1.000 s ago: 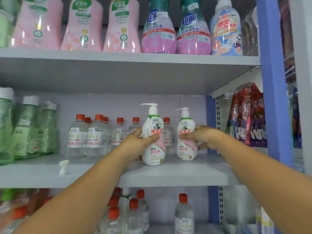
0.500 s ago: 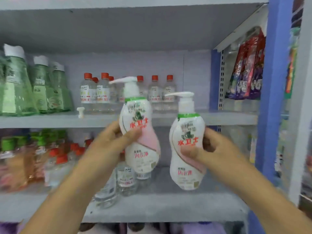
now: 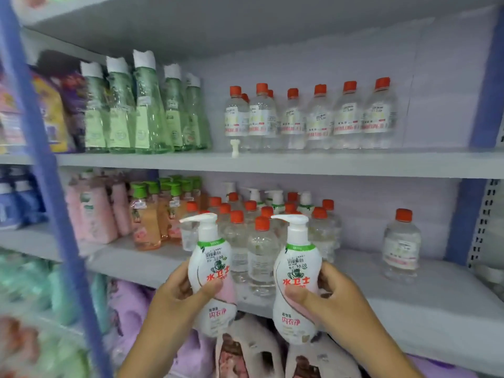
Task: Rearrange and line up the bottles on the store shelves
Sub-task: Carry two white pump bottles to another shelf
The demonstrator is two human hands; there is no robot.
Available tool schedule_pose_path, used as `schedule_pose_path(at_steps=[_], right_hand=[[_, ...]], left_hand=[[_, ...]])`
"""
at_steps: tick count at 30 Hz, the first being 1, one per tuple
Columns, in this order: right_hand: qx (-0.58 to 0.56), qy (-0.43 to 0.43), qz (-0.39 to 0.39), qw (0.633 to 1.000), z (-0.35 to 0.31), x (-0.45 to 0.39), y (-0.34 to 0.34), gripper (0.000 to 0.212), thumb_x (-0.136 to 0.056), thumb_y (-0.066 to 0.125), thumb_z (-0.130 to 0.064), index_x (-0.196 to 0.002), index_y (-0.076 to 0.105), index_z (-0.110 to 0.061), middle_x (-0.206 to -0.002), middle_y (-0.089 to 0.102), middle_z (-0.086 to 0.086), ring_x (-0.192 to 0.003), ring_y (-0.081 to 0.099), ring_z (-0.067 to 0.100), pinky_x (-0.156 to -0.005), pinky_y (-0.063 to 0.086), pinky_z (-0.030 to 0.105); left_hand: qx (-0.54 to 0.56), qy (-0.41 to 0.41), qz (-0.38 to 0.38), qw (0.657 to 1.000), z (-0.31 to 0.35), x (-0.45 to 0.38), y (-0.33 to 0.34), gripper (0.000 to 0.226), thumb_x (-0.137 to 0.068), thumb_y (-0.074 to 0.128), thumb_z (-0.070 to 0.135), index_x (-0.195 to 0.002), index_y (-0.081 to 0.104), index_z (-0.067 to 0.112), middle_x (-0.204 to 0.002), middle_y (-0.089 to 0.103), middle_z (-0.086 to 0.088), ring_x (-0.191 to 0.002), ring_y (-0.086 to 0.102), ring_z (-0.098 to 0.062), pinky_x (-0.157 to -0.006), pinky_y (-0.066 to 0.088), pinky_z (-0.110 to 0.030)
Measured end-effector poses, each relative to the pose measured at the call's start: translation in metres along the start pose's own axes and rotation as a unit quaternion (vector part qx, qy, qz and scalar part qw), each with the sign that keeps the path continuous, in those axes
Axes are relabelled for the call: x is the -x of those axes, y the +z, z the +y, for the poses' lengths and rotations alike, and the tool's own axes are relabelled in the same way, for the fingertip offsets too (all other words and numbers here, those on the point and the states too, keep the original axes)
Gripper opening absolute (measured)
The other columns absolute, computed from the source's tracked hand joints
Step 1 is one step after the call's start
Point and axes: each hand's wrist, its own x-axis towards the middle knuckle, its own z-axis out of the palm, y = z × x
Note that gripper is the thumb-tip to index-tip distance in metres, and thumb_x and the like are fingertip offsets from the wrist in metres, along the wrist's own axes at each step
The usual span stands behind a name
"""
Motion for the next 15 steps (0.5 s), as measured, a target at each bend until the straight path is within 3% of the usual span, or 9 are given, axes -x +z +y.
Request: schedule_pose_path(at_steps=[3,7,15], right_hand=[[-0.016,-0.010,-0.030,0.999,-0.008,-0.012,0.039,0.032,-0.079,0.083,-0.033,-0.108,0.071,-0.035,-0.101,0.076,-0.022,-0.094,0.070,-0.004,-0.081,0.051,0.023],[-0.014,-0.017,-0.044,0.999,-0.019,-0.033,0.092,0.034,-0.078,0.084,-0.035,-0.109,0.071,-0.035,-0.102,0.076,-0.020,-0.095,0.071,-0.001,-0.085,0.053,0.026],[-0.009,-0.023,-0.006,1.000,-0.039,-0.094,0.220,0.029,-0.081,0.082,-0.029,-0.105,0.070,-0.039,-0.100,0.075,-0.024,-0.092,0.070,-0.003,-0.072,0.049,0.014]], left_hand=[[-0.007,-0.006,0.028,1.000,0.000,-0.014,-0.043,0.056,-0.064,0.089,0.034,-0.117,0.072,0.027,-0.105,0.079,0.000,-0.098,0.075,-0.020,-0.077,0.058,-0.037],[-0.006,0.002,0.069,0.998,-0.013,-0.045,-0.097,0.039,-0.081,0.078,0.010,-0.116,0.072,0.025,-0.104,0.079,-0.002,-0.095,0.074,-0.022,-0.081,0.056,-0.040],[-0.001,0.022,0.034,0.999,-0.035,-0.137,-0.193,0.048,-0.087,0.077,0.013,-0.127,0.067,0.037,-0.110,0.078,0.008,-0.103,0.073,-0.014,-0.091,0.057,-0.043]])
